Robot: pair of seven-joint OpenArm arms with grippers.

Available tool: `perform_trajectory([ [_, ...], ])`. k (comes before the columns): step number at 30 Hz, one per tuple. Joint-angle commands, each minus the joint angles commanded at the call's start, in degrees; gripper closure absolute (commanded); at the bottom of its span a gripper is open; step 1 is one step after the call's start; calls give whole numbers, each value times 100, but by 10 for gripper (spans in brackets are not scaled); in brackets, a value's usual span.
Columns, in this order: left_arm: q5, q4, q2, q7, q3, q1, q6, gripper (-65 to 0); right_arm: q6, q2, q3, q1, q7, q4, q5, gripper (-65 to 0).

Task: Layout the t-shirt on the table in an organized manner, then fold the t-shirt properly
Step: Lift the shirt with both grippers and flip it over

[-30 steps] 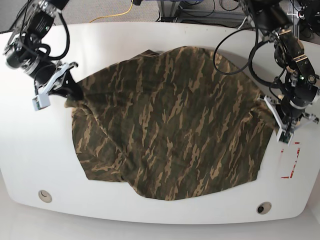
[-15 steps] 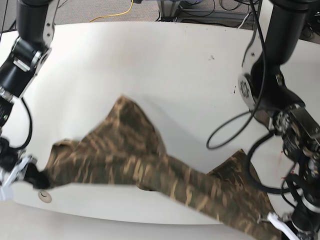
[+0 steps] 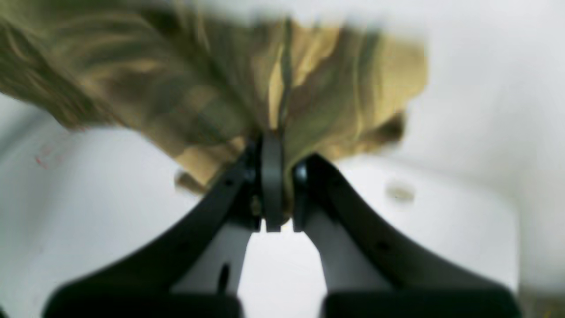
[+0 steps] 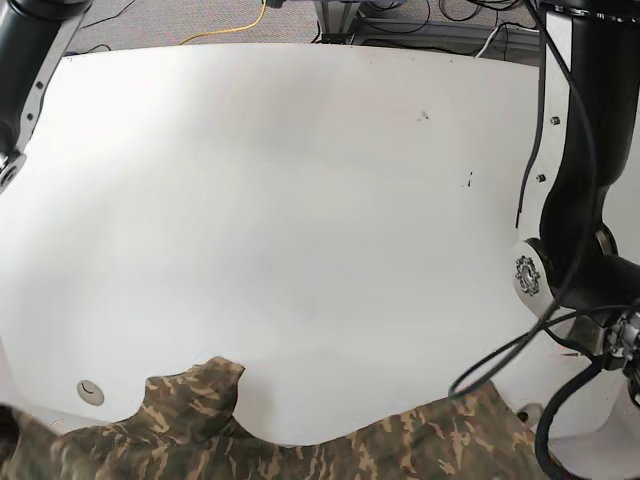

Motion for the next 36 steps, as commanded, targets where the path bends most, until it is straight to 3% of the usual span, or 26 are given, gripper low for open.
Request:
perform_trajectory([
  [5,-9,475,-53,9,-18,914,-9,0,0,-9,598,-1512,18,167,536,-13],
  [12,-18,932,-70,158,-211,2760,-18,0,0,-633,1468,-3481,18,862,818,-13],
  [17,-18,1196,-53,158,-229,3903,-18,0,0,-958,1547,-4264,0,1363,818,-13],
  [23,-18,1257,-53,158,-229,4976,-18,0,0,-1231,1644,-4818,-9,1714,826,-13],
  [31,-18,1266,-53,141,-325,6092,-18,0,0,-1257,1635,-5178,-26,1846,826,-13],
  [36,-18,1257,-53,132,-756,6514,-70,0,0,-1266,1635,-5380,0,1846,800,-14],
])
